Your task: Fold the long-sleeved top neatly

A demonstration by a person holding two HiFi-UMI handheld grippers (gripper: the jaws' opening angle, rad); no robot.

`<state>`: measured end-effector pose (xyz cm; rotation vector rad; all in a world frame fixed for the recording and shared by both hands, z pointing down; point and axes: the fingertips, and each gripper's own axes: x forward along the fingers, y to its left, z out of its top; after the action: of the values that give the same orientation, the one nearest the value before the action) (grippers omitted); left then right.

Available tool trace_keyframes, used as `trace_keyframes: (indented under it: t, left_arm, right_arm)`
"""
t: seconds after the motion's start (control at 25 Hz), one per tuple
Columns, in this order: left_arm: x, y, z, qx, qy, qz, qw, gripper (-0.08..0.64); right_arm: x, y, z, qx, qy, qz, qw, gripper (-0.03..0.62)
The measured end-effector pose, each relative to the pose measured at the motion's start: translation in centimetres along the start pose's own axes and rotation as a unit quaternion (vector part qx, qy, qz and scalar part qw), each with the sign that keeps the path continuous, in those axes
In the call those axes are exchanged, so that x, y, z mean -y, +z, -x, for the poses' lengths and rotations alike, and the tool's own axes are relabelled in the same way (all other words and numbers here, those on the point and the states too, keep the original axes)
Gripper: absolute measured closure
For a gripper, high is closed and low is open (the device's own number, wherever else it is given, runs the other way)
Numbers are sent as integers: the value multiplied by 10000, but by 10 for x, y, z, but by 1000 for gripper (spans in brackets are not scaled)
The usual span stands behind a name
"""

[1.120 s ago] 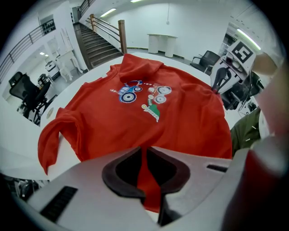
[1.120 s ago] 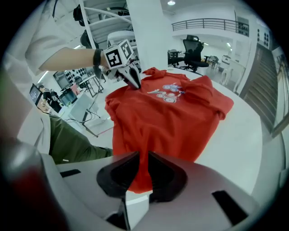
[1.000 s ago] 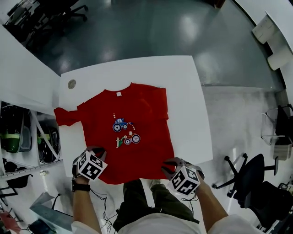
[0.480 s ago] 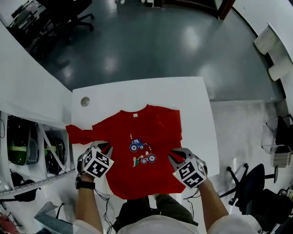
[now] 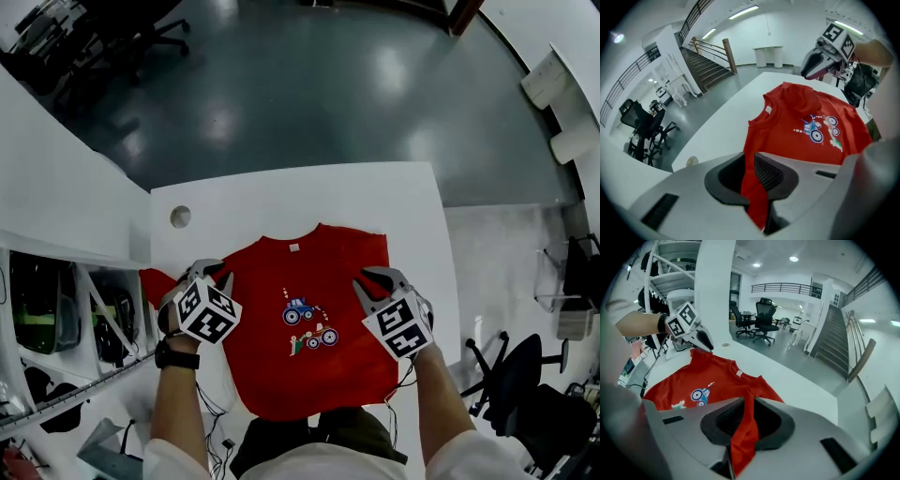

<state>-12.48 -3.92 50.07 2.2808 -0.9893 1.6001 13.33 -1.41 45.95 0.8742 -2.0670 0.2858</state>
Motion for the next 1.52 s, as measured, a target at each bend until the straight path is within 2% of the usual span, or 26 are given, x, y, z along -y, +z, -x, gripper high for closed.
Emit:
trace_keyframes:
  t: [0.2,0.48,0.64,0.72,0.8,0.84,0.92,1.52]
  left_arm:
    - [-14,0,-21,-313,131,-263,9991,482]
    - [-12,0,-54,-709,-208,-406,9964,429]
    - [-13,3,-63,-782,-341,-382,9956,426]
    - [-12,5,-64,-898,-491,-520,9934,435]
    - [-9,6,-66,-991,-620,-677,9908,479]
    - [-9,6,-67,-1009,-637,-714,9903,510]
    - [-13,8,-69,-1017,-602,-716,9904,528]
    - [-74,53,-100,-862,43,-1235,9886,531]
  right_arm:
    - [30,15,-24,82,-113,108,9998,520]
    - [63,29,-76,-66,129,594,9981,514]
    - [60,18,-110,-441,578,1005,9923,495]
    - [54,10,-121,-639,911,1186,9867,495]
    - [53,8,-126,-666,1086,1232,9842,502]
    - [54,9,-128,-646,1107,1243,9839,527]
    - [56,12,-130,-607,1092,1296,9837,552]
    - [108,36,-153,-344,658,1337,9882,554]
